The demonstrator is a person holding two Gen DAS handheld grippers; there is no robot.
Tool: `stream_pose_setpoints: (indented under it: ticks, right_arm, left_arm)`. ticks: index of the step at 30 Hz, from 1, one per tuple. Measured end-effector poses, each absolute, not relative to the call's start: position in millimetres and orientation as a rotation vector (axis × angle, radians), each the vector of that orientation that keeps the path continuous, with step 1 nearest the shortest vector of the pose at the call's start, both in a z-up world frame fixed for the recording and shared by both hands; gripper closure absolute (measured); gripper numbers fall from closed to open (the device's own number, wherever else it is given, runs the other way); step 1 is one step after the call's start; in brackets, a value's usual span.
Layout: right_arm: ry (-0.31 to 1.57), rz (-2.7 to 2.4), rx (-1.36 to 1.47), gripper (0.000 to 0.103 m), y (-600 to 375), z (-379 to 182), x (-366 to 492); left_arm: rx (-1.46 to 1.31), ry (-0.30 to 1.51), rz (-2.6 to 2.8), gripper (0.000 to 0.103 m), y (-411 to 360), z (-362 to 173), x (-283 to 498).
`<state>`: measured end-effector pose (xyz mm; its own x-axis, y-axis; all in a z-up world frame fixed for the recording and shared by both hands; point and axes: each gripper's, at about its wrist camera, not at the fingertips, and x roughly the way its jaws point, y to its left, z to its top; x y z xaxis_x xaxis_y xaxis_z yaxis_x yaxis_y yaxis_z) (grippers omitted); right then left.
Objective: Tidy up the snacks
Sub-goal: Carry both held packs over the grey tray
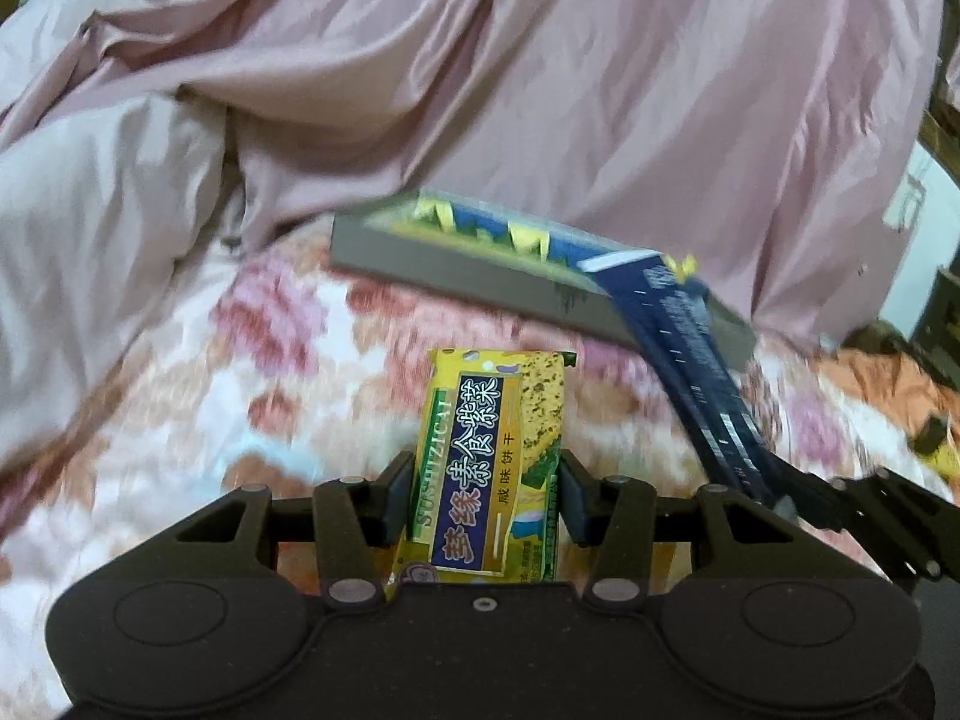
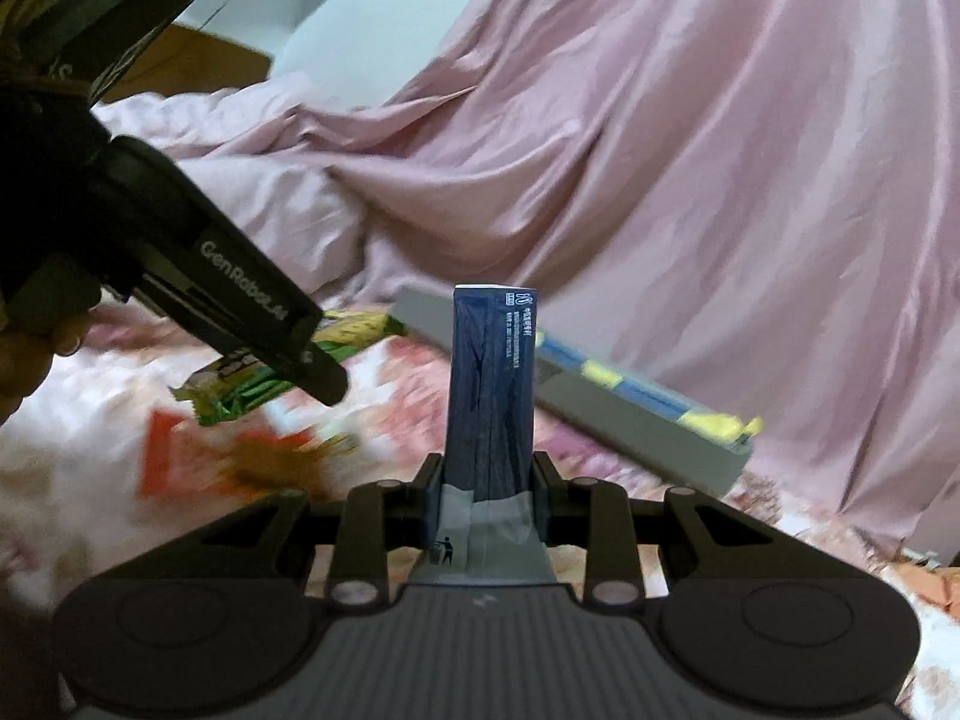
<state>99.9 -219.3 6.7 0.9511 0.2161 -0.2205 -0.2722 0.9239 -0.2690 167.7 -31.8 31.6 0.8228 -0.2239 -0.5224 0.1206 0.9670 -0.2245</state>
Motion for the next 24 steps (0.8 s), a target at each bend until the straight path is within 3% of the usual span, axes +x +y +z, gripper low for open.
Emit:
stream_pose_setpoints:
  ticks: [13,24]
  right_arm:
    - [0.101,0.105,-0.112,0.070,-295.3,41.9,196.2]
    - [0.060,0.080,-0.023,0.070,-322.3,37.9,270.0]
  left_arm:
    - [-0.201,0.436,-0.159,0.052,-94.0,91.1,285.0]
    - [-0.158,0.475,-0.121,0.052,-137.0,72.3,378.6]
